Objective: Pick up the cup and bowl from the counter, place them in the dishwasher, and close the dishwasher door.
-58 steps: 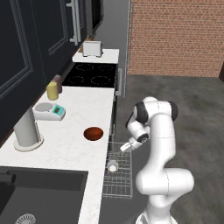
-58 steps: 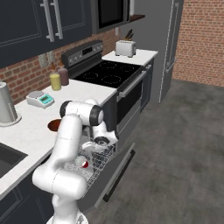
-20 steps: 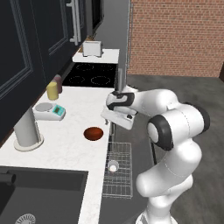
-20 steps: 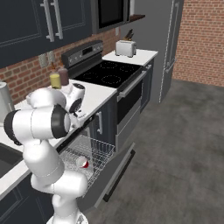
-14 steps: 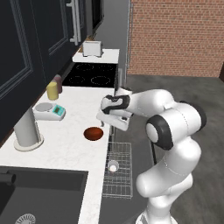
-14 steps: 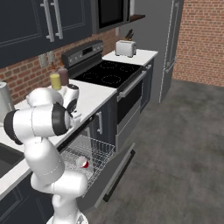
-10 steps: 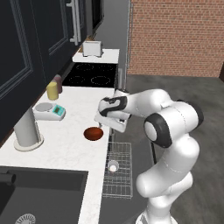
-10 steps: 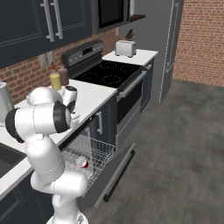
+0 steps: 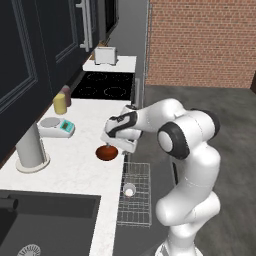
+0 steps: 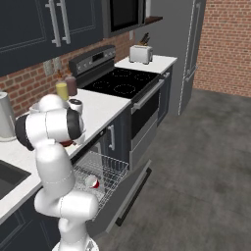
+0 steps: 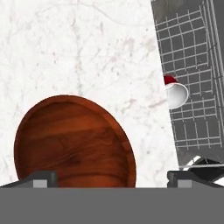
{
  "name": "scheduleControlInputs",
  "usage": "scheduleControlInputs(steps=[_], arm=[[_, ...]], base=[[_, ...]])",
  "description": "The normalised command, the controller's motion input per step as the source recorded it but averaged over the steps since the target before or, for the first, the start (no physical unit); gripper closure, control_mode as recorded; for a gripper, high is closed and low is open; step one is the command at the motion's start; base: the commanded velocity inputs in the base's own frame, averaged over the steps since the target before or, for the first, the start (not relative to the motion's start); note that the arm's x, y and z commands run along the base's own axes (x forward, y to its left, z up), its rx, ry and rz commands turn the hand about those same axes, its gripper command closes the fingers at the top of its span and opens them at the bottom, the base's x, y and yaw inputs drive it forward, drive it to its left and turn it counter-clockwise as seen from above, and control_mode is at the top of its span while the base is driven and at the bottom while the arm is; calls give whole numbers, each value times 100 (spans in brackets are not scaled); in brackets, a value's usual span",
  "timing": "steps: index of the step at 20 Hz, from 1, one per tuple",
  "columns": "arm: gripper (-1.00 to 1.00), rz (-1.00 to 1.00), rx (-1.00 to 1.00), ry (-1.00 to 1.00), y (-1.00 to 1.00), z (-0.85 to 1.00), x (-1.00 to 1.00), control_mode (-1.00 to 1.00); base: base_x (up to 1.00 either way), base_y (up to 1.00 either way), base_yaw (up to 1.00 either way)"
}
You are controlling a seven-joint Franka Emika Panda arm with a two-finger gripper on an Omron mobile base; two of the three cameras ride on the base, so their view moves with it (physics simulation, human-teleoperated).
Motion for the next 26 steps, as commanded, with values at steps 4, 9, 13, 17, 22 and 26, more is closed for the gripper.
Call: scheduleControlInputs(steps=[4, 9, 13, 17, 22, 26], arm=[[-100, 0, -3, 0, 3, -19, 16, -100], [-100, 0, -2, 0, 0, -26, 0, -100], [-100, 0, -5, 0, 1, -31, 7, -100], [-100, 0, -6, 0, 10, -35, 13, -100], [100, 0, -3, -1, 7, -24, 11, -100], [100, 0, 0, -4, 0, -14, 5, -100]], base=[[0, 0, 0], [0, 0, 0], [0, 0, 0], [0, 0, 0], [0, 0, 0], [0, 0, 0]])
